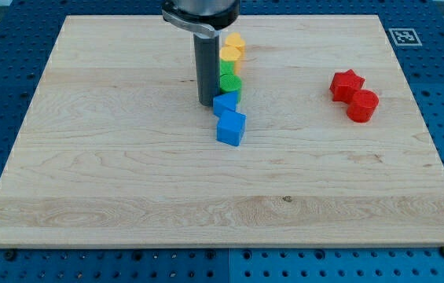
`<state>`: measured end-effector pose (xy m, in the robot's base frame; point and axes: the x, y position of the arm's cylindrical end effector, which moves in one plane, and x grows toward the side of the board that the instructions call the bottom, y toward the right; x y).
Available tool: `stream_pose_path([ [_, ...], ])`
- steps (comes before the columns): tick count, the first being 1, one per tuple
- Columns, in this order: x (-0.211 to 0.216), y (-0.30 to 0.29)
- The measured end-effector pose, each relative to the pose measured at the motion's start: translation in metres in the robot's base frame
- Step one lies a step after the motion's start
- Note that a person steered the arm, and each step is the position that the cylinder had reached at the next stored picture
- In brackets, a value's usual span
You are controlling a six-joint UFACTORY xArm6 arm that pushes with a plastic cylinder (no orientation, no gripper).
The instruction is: Push green star along with green circle slightly right
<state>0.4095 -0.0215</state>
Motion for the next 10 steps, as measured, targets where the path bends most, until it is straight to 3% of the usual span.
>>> stream_pose_path([
  [3,-0.011,-0.022],
  [5,-0.063,-0.047],
  [10,-0.02,0.037],
])
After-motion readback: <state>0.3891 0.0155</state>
